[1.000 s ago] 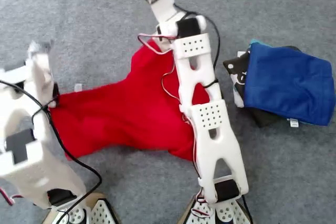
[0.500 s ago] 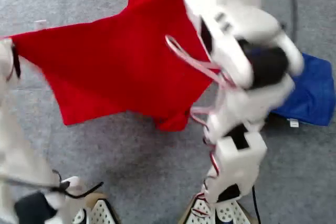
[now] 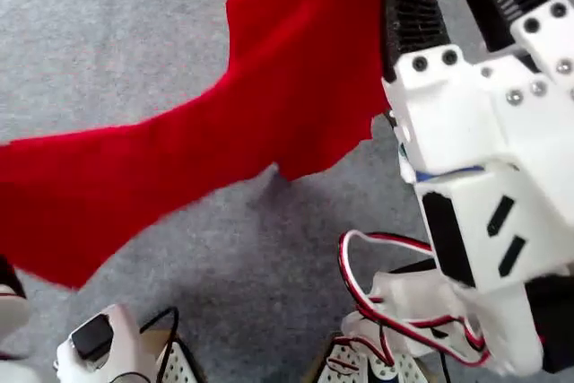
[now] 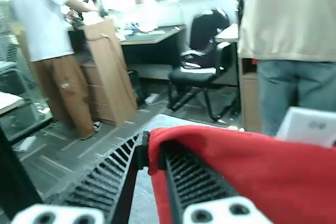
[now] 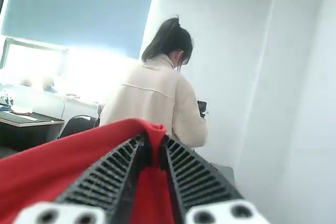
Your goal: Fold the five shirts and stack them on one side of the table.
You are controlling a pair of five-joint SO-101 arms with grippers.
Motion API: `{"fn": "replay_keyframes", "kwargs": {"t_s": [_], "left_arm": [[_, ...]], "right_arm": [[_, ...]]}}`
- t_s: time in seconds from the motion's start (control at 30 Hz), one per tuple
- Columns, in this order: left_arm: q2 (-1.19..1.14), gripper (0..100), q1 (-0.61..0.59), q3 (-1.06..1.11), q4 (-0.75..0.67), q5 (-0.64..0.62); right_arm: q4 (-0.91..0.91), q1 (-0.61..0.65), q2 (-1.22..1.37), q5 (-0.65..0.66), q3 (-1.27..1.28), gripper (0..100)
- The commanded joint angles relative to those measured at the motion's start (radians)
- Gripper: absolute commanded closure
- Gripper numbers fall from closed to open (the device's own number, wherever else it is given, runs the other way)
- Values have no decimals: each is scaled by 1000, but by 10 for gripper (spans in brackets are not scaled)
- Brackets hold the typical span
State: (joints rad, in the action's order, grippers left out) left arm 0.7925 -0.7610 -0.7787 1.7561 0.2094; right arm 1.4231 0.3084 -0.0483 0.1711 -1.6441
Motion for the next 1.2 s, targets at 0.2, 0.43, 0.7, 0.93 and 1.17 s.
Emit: {"fn": "replay_keyframes", "kwargs": {"t_s": [0.2,0.43,0.7,0.93,1.17], "left_arm": [[9,972,-59,-53,2,-5],[118,972,-59,-13,3,-5],[296,972,-61,266,3,109],[468,972,-58,568,-3,100],[479,972,-58,631,-74,100]], "right_arm": [[-26,12,-91,-46,-15,984],[-20,12,-188,-54,-13,984],[-37,12,-245,-55,136,984],[-66,12,-260,-55,197,984],[-61,14,-257,-55,265,984]]}}
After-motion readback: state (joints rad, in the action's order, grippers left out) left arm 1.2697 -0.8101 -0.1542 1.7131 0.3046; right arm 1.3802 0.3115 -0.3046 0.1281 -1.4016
